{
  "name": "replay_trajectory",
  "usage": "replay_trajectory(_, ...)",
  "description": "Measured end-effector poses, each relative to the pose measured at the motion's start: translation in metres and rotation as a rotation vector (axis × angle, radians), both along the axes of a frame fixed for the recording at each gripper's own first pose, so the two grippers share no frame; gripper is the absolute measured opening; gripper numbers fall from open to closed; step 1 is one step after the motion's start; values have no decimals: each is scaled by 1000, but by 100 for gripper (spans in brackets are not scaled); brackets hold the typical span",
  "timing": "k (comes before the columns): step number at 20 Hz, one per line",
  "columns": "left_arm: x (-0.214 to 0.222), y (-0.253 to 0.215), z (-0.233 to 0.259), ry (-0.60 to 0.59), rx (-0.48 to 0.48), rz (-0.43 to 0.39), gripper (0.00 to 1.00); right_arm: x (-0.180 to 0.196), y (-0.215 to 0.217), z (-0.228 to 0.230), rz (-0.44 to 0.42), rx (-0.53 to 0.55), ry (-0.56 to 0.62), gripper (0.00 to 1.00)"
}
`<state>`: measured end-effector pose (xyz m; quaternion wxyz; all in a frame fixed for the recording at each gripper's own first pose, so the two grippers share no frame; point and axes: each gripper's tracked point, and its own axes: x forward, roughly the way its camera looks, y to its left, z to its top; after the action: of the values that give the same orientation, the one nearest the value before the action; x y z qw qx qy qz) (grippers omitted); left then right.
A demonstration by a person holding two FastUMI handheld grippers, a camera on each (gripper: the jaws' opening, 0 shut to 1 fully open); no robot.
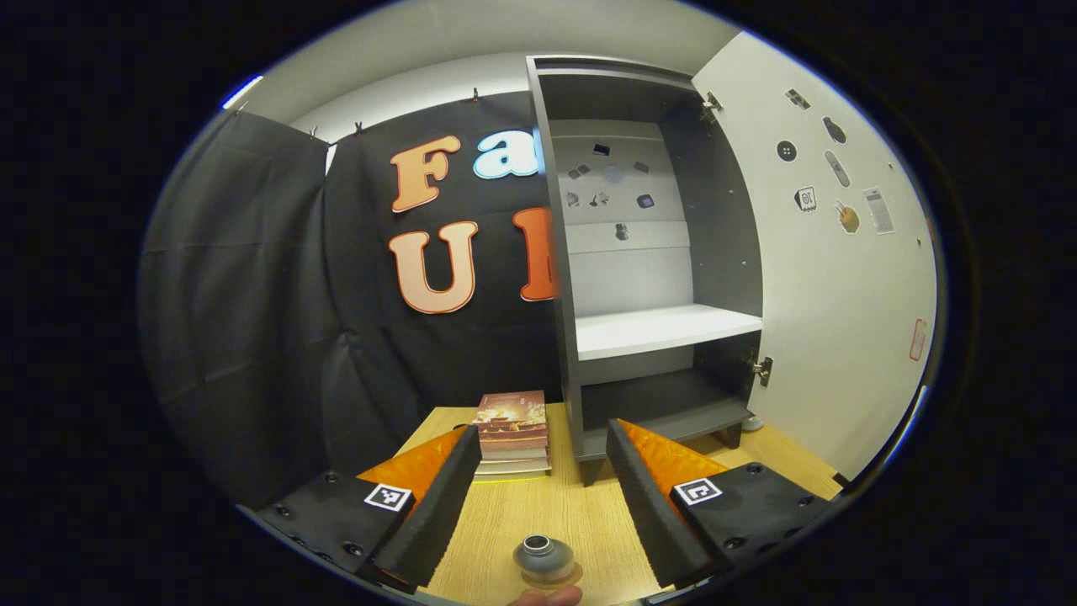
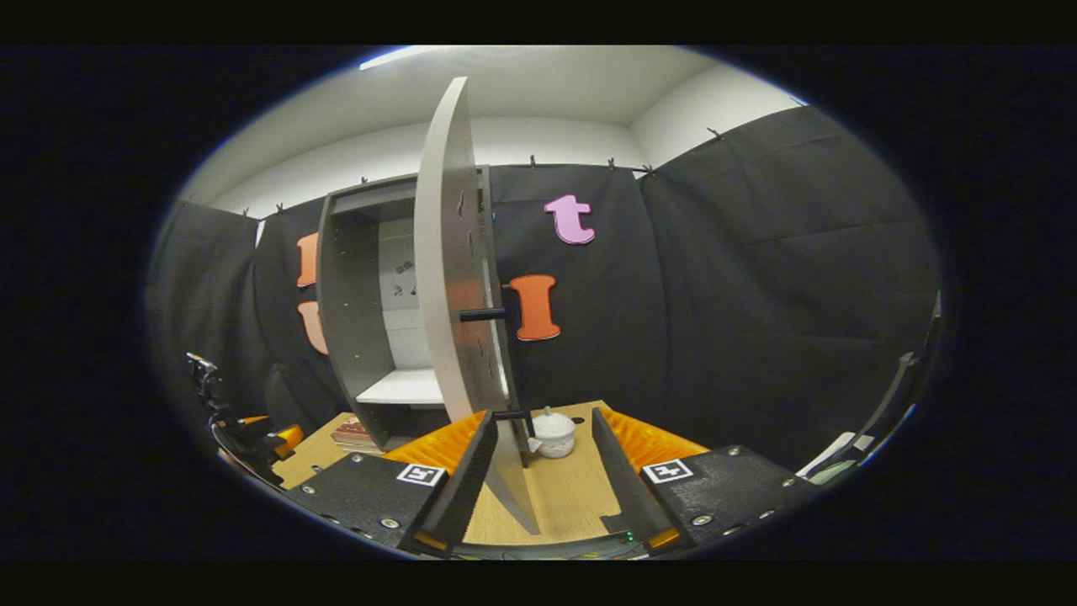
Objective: Open the cabinet door with the right hand, grasp the bottle in the cabinet with the left hand and place it on the coaster, then close the cabinet door with the right hand.
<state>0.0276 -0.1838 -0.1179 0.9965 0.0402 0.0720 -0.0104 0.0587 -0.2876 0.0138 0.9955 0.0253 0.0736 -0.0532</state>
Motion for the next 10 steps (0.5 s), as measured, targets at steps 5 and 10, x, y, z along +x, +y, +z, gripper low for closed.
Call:
replay_trajectory(5, 5, -1, -4, 4, 23, 19, 98, 3, 10, -5, 37, 3, -17, 70)
replay_trajectory(10, 5, 2, -10, 21, 25, 41, 98, 4, 36, -9, 92, 24, -26, 69)
